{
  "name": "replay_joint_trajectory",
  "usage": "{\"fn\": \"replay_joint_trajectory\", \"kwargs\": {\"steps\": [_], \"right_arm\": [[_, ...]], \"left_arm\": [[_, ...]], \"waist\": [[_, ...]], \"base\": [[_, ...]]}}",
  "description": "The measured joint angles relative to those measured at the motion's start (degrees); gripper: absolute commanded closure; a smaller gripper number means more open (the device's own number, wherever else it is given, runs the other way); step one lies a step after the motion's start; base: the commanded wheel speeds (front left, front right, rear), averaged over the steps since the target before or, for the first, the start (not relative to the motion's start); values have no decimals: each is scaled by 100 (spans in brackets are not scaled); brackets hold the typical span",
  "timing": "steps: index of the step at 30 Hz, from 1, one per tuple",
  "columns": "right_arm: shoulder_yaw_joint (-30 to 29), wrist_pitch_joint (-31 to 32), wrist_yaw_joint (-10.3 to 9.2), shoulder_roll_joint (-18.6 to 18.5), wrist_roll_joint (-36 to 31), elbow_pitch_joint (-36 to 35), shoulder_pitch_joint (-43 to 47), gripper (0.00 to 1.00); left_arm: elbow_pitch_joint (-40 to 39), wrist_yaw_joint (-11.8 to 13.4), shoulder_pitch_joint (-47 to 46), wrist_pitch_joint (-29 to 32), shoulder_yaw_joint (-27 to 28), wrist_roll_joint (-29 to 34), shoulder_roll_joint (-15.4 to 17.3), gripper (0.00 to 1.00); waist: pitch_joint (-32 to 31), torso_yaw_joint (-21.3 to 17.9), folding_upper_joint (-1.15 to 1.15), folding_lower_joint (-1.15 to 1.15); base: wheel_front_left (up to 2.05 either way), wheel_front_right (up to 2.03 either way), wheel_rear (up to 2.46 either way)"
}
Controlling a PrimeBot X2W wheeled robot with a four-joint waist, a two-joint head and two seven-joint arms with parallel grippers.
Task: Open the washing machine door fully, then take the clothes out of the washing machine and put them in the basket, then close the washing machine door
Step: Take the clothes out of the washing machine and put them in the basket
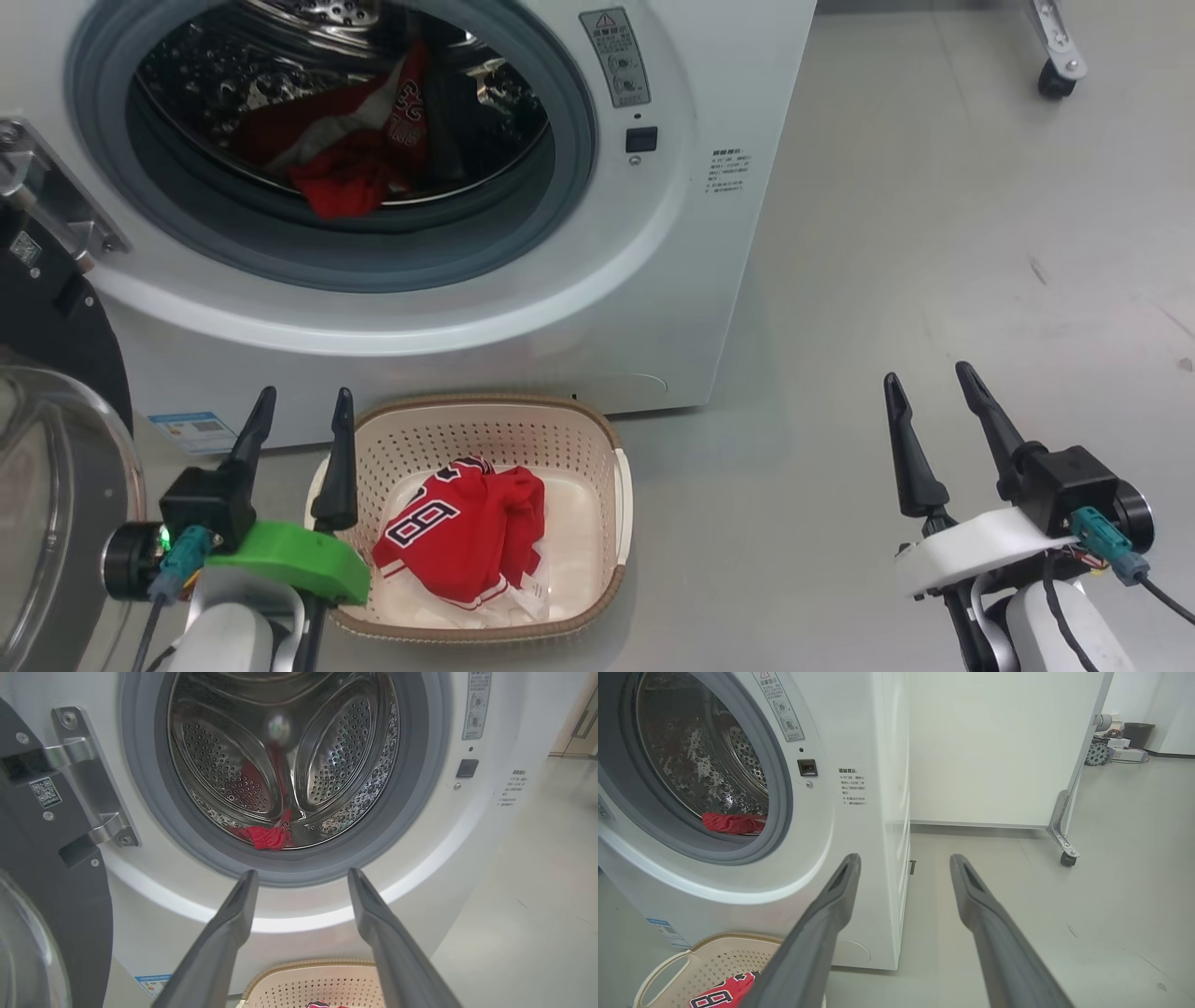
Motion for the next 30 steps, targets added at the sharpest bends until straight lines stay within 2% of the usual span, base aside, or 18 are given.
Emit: {"fn": "replay_joint_trajectory", "kwargs": {"steps": [13, 30], "right_arm": [[25, 0, -54, 12, 1, 10, 508, 0], [57, 53, -58, 15, 1, -176, 630, 0]], "left_arm": [[-475, 111, 832, 0, -96, 98, 2, 0], [-1039, 255, 1218, 0, -54, 99, 3, 0]], "waist": [[-631, 83, 0, 0], [-689, 71, 0, 0]], "base": [[0, 0, 0], [0, 0, 0]]}}
